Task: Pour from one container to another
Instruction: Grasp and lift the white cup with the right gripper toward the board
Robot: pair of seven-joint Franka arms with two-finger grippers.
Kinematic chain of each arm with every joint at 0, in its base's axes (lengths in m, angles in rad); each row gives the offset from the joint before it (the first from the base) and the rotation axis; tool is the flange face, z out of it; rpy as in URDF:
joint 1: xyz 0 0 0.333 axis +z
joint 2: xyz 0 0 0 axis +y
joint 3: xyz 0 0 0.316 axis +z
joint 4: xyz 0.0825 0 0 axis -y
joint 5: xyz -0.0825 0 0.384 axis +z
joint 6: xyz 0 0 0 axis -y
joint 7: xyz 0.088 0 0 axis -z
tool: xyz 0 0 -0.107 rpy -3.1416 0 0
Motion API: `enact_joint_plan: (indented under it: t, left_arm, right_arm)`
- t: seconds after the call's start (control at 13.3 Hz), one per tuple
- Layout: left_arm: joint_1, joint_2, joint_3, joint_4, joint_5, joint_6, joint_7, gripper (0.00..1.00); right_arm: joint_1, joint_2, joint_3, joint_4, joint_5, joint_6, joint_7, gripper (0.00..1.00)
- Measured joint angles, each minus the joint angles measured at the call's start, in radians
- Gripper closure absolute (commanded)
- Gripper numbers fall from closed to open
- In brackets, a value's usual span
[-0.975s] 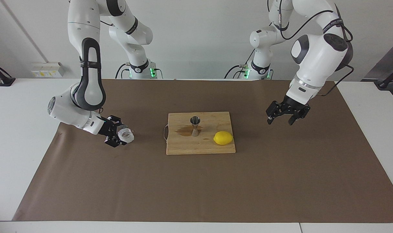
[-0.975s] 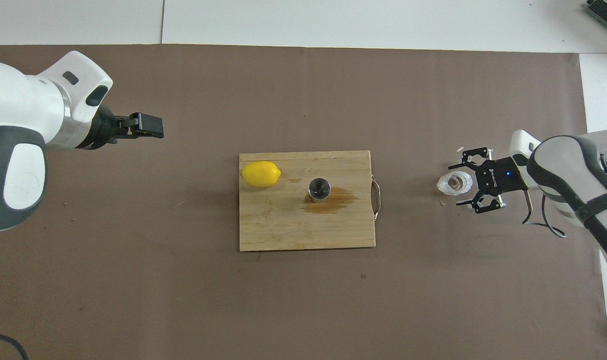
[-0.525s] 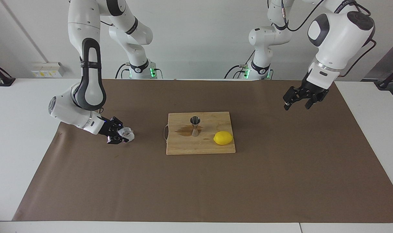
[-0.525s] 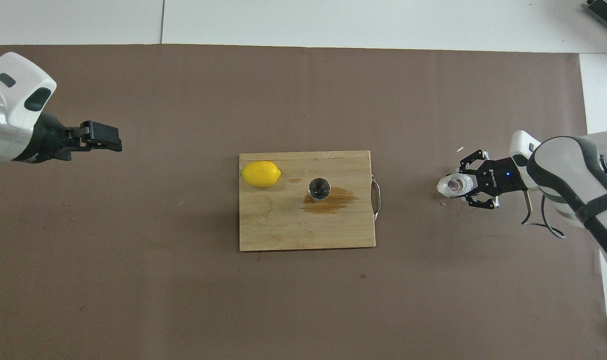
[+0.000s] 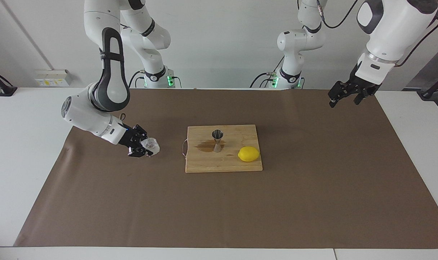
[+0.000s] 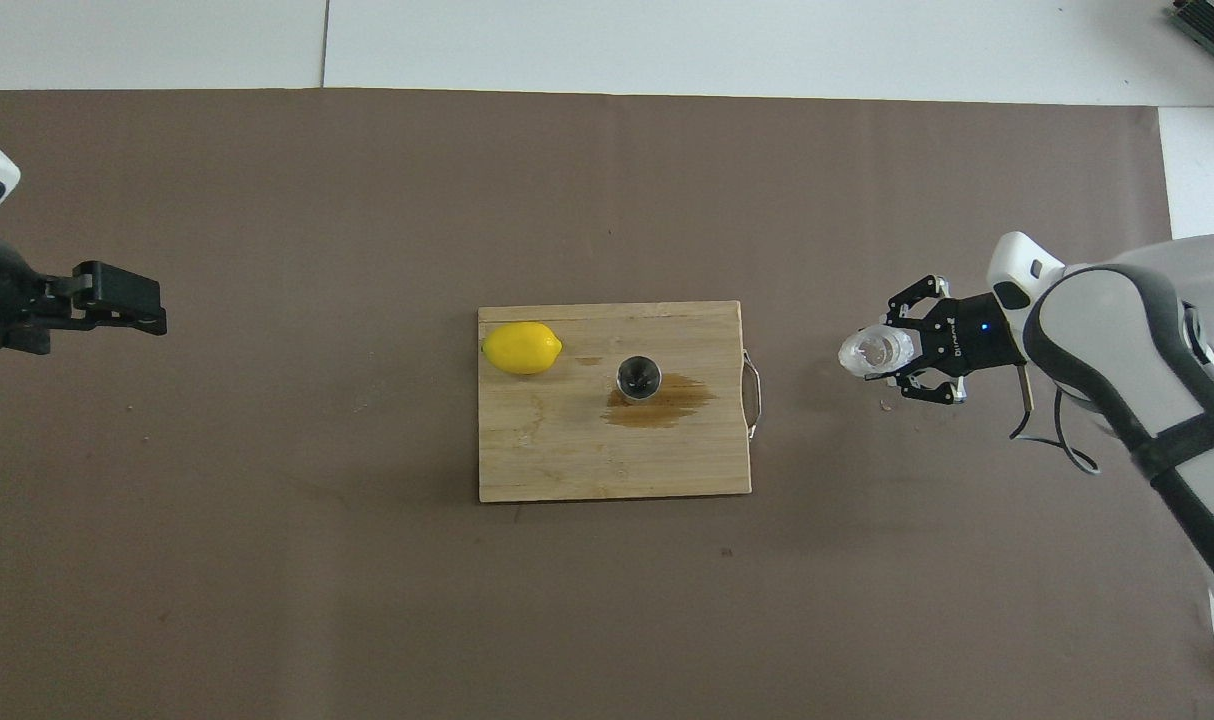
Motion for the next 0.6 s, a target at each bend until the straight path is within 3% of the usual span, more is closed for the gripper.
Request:
enact_joint_plan:
  t: [0.22,0.6]
  left_arm:
    - [0.000,-0.003,0.005,0.012,0.000,-0.016,0.022,0.00]
    - [-0.007,-0.004,0.007,0.010,0.000,-0.015,0.024,0.00]
  right_arm:
    - [0.081,-0.020,0.001,0.004,-0.009,0.047,0.091,1.00]
    - [0.225,-0.046,0.004,0.060,-0.207,0.059,0.401,1.00]
